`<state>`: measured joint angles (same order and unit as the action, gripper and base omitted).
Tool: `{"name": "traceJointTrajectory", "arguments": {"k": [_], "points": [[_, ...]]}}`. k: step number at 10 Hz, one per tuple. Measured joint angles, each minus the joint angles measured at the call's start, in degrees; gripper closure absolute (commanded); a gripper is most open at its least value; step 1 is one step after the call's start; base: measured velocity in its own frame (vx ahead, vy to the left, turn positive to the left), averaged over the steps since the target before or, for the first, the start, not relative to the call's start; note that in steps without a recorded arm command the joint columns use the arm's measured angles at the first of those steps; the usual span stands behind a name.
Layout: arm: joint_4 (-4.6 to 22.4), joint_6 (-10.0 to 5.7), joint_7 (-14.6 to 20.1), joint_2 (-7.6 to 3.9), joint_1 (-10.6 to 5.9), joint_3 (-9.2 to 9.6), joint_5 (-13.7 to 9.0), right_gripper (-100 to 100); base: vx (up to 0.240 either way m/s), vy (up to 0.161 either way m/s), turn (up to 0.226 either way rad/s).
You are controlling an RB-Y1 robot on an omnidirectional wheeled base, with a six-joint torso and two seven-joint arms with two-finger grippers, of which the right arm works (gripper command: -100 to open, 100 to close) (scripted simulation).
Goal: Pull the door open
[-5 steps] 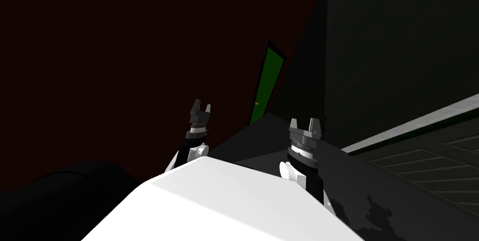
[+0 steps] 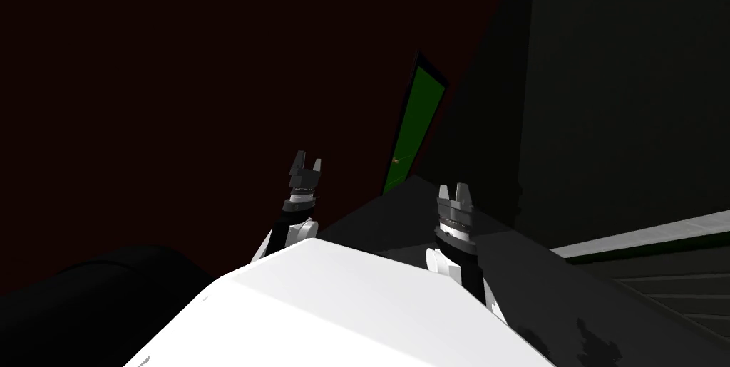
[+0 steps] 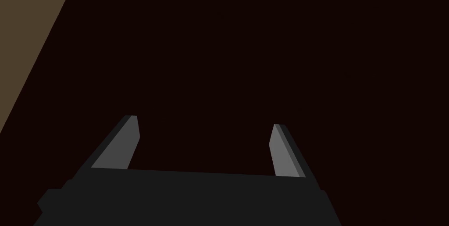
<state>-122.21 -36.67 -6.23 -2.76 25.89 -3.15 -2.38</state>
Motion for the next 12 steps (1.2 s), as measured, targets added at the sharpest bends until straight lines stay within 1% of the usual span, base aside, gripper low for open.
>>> {"name": "traceJointTrajectory", "arguments": {"k": [2,4,7,8,9,11,12], "points": [[2.09,-0.49,-2.26,-0.41,-0.13,-0.14,1.15,-100,0.158,-0.073,0.128],[4.60,-1.08,-4.24,-0.84,-0.75,-0.54,2.05,-100,0.133,-0.083,0.140],[7.59,-1.78,-7.54,-1.46,-0.69,-1.04,3.65,-100,0.138,-0.104,0.128],[9.04,-2.11,-8.52,-1.74,-1.06,-1.36,4.04,-100,0.126,-0.110,0.151],[10.10,-2.62,-9.67,-1.85,-0.73,-1.44,4.65,-100,0.115,-0.089,0.128],[12.24,-2.88,-11.67,-2.15,-1.42,-1.84,5.54,-100,0.098,-0.079,0.096],[13.33,-3.27,-12.44,-2.29,-1.43,-2.01,5.89,-100,0.106,-0.100,0.179]]}}
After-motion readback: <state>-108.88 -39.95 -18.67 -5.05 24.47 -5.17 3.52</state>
